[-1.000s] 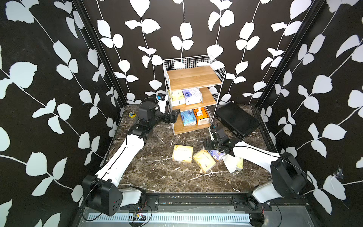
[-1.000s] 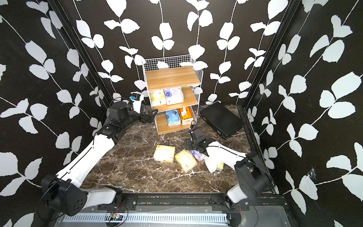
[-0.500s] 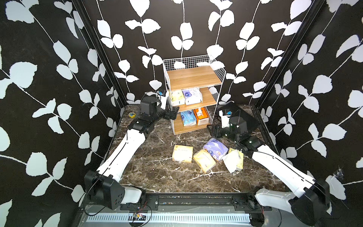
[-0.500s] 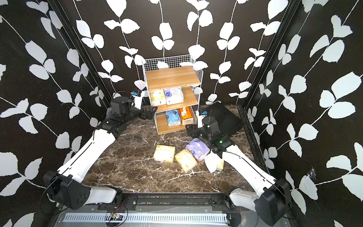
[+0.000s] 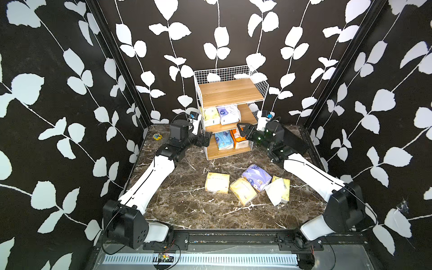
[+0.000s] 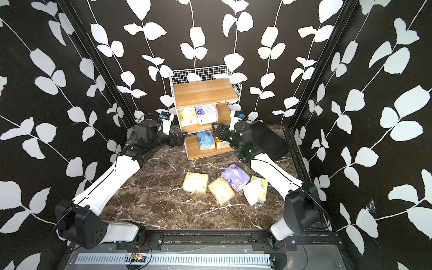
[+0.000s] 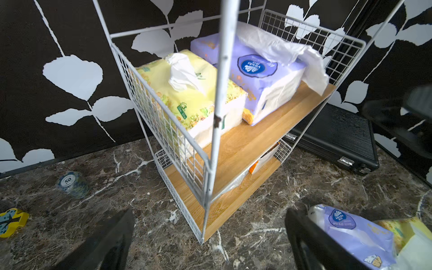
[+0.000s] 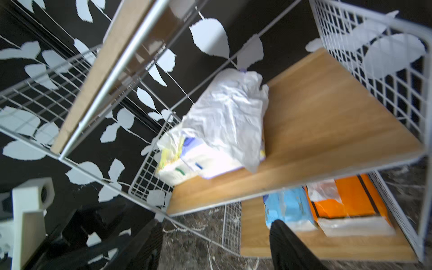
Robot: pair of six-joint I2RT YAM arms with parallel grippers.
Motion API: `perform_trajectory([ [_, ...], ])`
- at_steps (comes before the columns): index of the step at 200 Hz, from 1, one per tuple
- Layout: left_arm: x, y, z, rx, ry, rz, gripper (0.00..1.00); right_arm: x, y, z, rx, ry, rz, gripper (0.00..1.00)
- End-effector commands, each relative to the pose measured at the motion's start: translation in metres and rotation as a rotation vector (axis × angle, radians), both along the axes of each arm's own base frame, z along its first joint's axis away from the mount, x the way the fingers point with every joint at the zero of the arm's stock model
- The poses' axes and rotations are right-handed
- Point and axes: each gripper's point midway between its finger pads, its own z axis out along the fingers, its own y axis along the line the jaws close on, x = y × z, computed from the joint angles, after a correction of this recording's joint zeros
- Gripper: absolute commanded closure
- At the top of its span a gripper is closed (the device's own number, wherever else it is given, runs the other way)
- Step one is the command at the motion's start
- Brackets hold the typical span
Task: Remove the tissue boxes from the shelf
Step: Pick up a box of tissues from the shelf.
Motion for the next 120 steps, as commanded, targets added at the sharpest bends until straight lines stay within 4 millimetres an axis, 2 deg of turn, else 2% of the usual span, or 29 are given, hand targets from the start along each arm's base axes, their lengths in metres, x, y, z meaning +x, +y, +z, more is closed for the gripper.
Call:
perform_trajectory([
  [1, -0.006, -0.001, 0.022, -0.025, -0.068, -0.016, 0.01, 0.016, 0.002, 0.043, 0.068, -0.106, -0.037, 0.25],
  [6, -0.006, -0.002, 0.021, -0.03, -0.063, -0.02, 0.01, 0.023, 0.003, 0.034, 0.054, -0.096, -0.051, 0.25],
  [22, -0.006, -0.005, 0.019, -0.039, -0.055, -0.032, 0.01, 0.033, 0.0, 0.028, 0.027, -0.098, -0.089, 0.24],
  [86, -0.008, -0.009, 0.018, -0.05, -0.047, -0.054, 0.01, 0.054, 0.001, 0.03, -0.061, -0.165, -0.134, 0.2],
  [120, -0.009, -0.012, 0.019, -0.055, -0.049, -0.07, 0.01, 0.068, 0.008, 0.021, -0.102, -0.156, -0.115, 0.18],
])
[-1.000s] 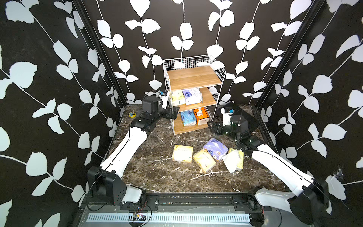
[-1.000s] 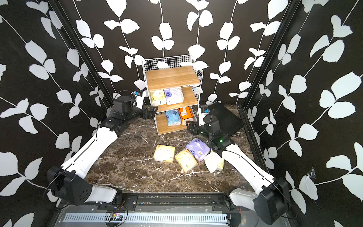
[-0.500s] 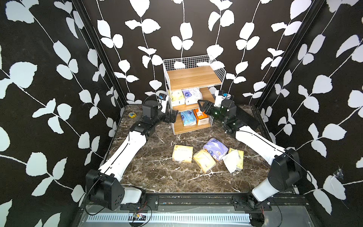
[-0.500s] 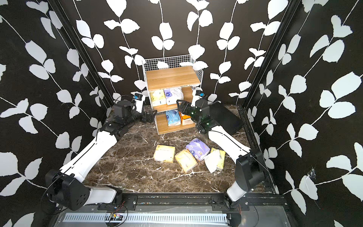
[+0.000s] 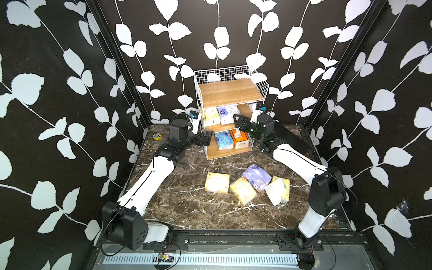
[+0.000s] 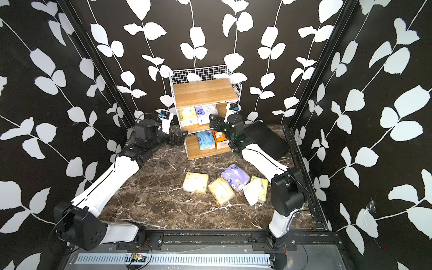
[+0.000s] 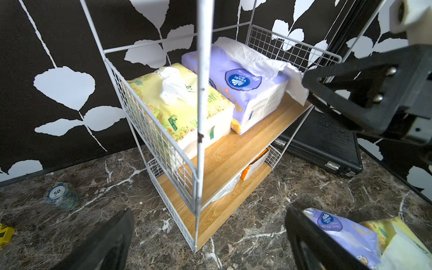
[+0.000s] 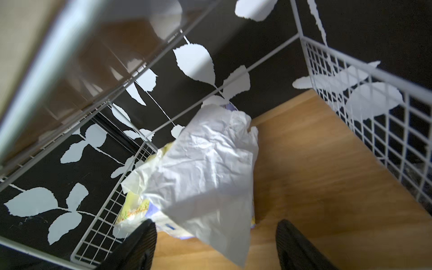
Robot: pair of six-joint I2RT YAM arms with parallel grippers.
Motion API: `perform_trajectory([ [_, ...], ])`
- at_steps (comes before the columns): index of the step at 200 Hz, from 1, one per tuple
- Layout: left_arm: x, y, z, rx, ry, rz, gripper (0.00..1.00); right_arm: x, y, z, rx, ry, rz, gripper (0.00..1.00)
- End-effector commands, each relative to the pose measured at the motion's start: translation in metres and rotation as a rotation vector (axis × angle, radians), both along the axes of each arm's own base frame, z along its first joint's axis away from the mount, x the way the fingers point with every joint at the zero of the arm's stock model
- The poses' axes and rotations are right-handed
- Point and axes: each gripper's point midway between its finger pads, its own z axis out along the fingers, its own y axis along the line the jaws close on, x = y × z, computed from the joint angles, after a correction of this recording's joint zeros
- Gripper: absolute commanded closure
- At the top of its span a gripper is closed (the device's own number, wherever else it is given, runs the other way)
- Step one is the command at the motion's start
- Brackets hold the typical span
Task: Remove the tissue boxes from the shelf
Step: Pick up a box of tissues from the shelf.
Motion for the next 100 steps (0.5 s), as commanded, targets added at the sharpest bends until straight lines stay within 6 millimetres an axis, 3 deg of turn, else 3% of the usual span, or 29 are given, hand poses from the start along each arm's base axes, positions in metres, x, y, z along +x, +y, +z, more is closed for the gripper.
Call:
perform_trajectory([
  [1, -0.006, -0.005, 0.011, -0.024, -0.032, -0.03, 0.01, 0.012, 0.0, 0.021, -0.01, -0.071, -0.009, 0.18],
  [57, -0.008, -0.006, 0.013, -0.029, -0.032, -0.042, 0.01, 0.032, 0.017, 0.017, 0.047, -0.084, 0.049, 0.18],
  [100, -0.008, -0.006, 0.013, -0.029, -0.036, -0.043, 0.01, 0.037, 0.026, 0.011, 0.056, -0.077, 0.077, 0.19],
])
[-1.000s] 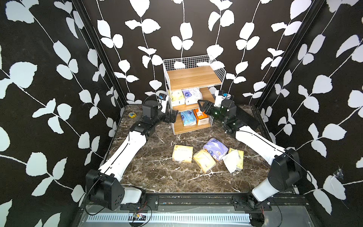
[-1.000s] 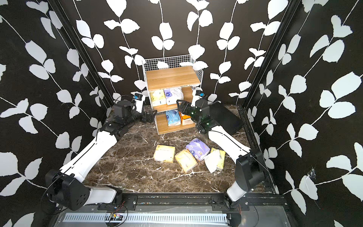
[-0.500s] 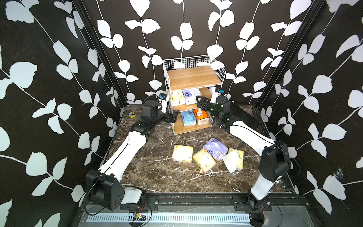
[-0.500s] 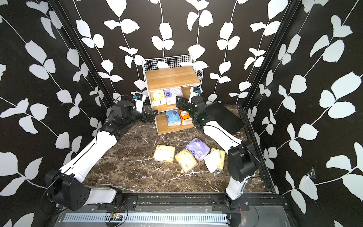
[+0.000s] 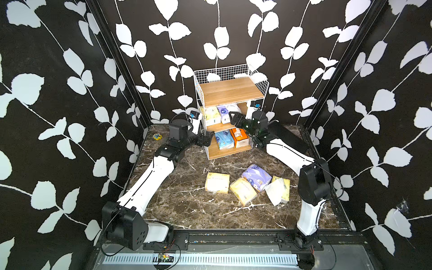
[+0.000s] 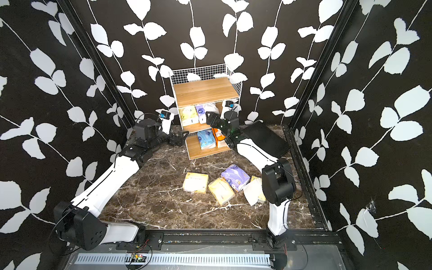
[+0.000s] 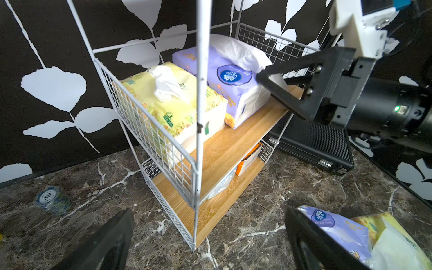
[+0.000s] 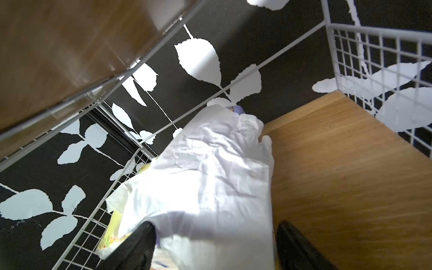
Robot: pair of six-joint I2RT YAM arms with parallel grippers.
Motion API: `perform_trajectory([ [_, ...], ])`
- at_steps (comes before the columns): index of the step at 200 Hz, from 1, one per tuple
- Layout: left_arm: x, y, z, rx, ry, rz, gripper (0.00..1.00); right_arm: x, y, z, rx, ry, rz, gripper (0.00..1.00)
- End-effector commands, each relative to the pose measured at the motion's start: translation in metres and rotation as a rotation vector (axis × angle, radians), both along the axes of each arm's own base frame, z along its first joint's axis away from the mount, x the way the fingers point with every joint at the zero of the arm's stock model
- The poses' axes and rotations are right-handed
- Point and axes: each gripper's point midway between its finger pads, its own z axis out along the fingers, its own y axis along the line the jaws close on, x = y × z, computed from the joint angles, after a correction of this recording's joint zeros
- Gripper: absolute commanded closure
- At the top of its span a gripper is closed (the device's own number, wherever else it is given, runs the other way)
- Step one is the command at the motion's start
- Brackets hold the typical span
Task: Remove the tissue boxes from the shelf
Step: Pick up a box of tissues from the shelf.
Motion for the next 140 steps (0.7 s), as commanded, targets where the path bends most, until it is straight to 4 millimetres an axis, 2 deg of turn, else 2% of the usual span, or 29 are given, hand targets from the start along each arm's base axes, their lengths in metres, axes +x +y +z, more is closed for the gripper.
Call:
perform_trajectory([
  [1, -0.006, -0.002, 0.012, -0.021, -0.039, -0.019, 0.01, 0.003, 0.007, 0.026, 0.045, -0.069, 0.032, 0.19],
  [28, -0.005, -0.004, 0.011, -0.024, -0.032, -0.025, 0.01, 0.002, 0.01, 0.016, 0.059, -0.048, 0.042, 0.27],
  [62, -0.005, -0.003, 0.01, -0.019, -0.034, -0.02, 0.01, -0.004, 0.011, 0.011, 0.053, -0.041, 0.051, 0.52],
  [89, -0.006, -0.002, 0.012, -0.02, -0.039, -0.02, 0.01, -0.011, 0.004, 0.019, 0.048, -0.055, 0.032, 0.72],
  [104, -0.006, -0.002, 0.014, -0.015, -0.046, -0.018, 0.01, -0.016, -0.001, 0.025, 0.046, -0.064, 0.021, 0.77],
  [113, -0.008, -0.001, 0.015, 0.0, -0.05, -0.02, 0.01, -0.019, -0.003, 0.028, 0.046, -0.067, 0.019, 0.84],
  [140, -0.01, 0.011, 0.023, 0.031, -0.092, 0.03, 0.01, -0.03, -0.011, 0.037, 0.05, -0.079, 0.01, 0.96],
])
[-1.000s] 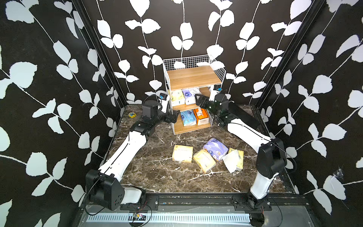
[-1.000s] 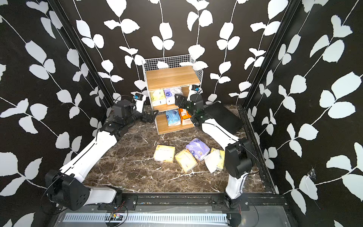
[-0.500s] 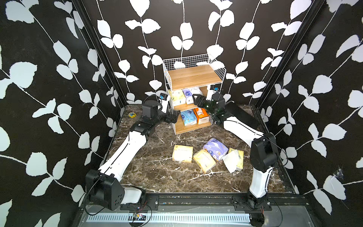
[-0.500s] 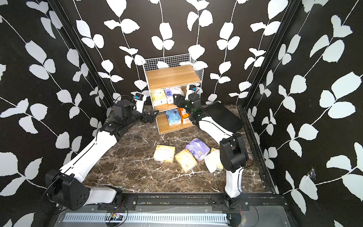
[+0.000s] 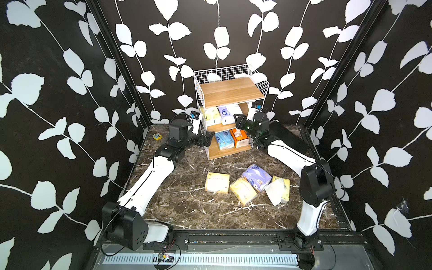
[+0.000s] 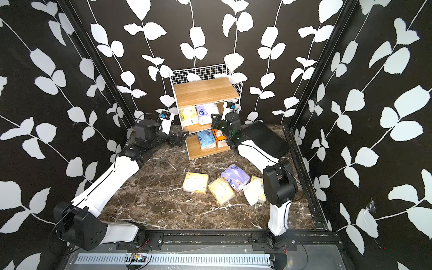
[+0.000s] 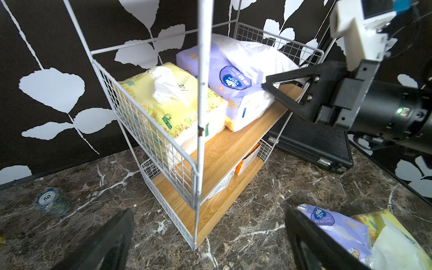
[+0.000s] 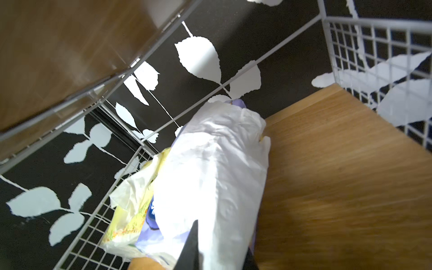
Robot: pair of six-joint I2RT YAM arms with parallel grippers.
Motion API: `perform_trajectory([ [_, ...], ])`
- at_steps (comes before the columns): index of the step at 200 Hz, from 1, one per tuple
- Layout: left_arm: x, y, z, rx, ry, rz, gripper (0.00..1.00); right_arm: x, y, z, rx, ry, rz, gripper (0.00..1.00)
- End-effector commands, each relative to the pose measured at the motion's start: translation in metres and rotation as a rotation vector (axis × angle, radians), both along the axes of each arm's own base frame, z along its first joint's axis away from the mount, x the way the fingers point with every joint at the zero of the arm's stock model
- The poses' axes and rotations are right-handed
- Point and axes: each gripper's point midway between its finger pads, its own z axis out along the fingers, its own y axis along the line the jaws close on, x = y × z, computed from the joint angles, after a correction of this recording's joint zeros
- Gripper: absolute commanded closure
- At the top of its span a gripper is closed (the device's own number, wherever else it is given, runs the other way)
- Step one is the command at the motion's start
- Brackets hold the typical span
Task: Remove the tissue boxes from the shelf
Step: Pick up a box of tissues from the shelf.
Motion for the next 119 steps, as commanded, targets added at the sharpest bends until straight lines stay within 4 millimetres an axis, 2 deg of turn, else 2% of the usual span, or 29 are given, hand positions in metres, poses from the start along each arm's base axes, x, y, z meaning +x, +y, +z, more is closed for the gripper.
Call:
perform_trajectory([
  [1, -0.01, 0.011, 0.022, 0.018, -0.084, 0.032, 0.01, -0.019, -0.007, 0.036, 0.029, -0.079, 0.0, 0.96],
  [12, -0.011, 0.013, 0.023, 0.018, -0.094, 0.039, 0.01, -0.023, -0.009, 0.038, 0.029, -0.084, -0.001, 1.0],
  [72, -0.009, 0.011, 0.021, 0.024, -0.08, 0.033, 0.01, -0.046, -0.022, 0.036, 0.014, -0.07, -0.002, 1.0],
  [84, -0.01, 0.013, 0.022, 0.025, -0.086, 0.042, 0.01, -0.054, -0.026, 0.038, 0.017, -0.073, 0.001, 1.0],
  [86, -0.01, 0.013, 0.023, 0.023, -0.089, 0.043, 0.01, -0.056, -0.027, 0.029, 0.008, -0.058, 0.001, 1.0],
  [92, -0.011, 0.014, 0.023, 0.021, -0.092, 0.046, 0.01, -0.058, -0.028, 0.018, -0.006, -0.04, 0.004, 1.0],
  [94, -0.011, 0.014, 0.024, 0.021, -0.093, 0.047, 0.01, -0.064, -0.03, 0.027, 0.002, -0.058, 0.006, 1.0],
  [96, -0.011, 0.015, 0.023, 0.021, -0.093, 0.049, 0.01, -0.067, -0.032, 0.029, 0.003, -0.062, 0.006, 1.0],
  [119, -0.011, 0.016, 0.023, 0.023, -0.099, 0.057, 0.01, -0.09, -0.041, 0.026, -0.028, -0.064, 0.026, 1.0],
])
